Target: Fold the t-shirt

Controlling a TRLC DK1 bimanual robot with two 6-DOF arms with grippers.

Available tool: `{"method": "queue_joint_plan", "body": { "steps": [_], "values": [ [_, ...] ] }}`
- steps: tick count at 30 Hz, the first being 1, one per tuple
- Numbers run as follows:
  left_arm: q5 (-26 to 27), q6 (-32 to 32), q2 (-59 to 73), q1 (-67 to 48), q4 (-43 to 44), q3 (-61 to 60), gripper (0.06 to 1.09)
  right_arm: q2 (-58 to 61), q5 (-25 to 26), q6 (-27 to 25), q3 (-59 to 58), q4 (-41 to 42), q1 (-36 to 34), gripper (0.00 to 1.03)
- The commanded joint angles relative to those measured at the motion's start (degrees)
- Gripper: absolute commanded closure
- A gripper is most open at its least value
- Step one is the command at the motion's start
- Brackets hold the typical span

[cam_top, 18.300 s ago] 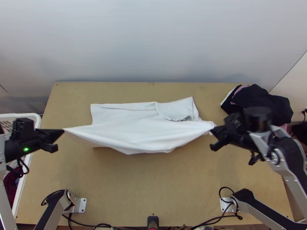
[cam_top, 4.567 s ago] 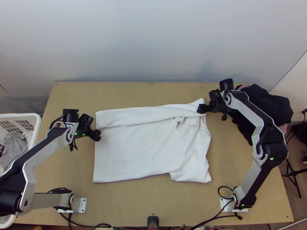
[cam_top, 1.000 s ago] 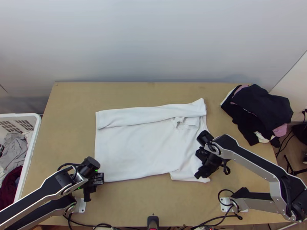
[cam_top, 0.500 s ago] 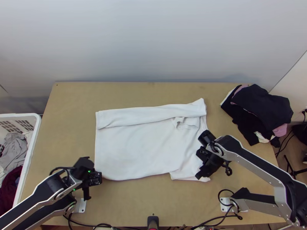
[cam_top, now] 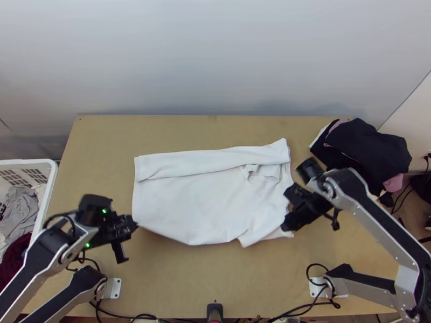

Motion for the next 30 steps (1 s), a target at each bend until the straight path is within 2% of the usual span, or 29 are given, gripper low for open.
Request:
{"method": "queue_joint_plan", "body": {
  "steps": [1, 4, 9, 14, 19, 24, 27, 30],
  "values": [
    [5.9, 2.6, 4.3, 12.2, 0.2, 5.9, 1.05, 4.5, -10.3, -4.1, 8.5, -4.7, -10.3, 1.00],
    [8.2, 2.8, 6.6, 17.3, 0.5, 7.8, 1.05, 6.9, -13.3, -4.9, 11.5, -5.8, -13.5, 1.00],
    [8.4, 3.4, 8.4, 20.7, 2.7, 7.7, 1.05, 10.4, -16.2, -5.7, 14.5, -7.2, -16.1, 1.00],
    [8.4, 3.0, 12.5, 24.2, 4.9, 8.1, 1.05, 15.9, -25.6, -11.3, 19.7, -15.9, -20.4, 1.00],
    [8.3, 1.1, 13.8, 20.5, 6.6, 6.6, 1.05, 17.6, -26.0, -11.8, 24.4, -16.2, -18.8, 1.00],
    [7.4, 0.4, 19.3, 22.5, 8.9, 6.1, 1.05, 22.0, -26.2, -11.0, 30.4, -15.3, -18.8, 1.00],
    [7.1, 0.3, 21.8, 22.5, 11.3, 5.6, 1.05, 26.3, -25.3, -11.0, 29.9, -15.0, -18.8, 1.00],
    [6.8, -0.8, 23.6, 23.2, 12.9, 7.4, 1.05, 30.6, -24.8, -10.9, 27.4, -15.1, -22.2, 1.00]
  ]
}}
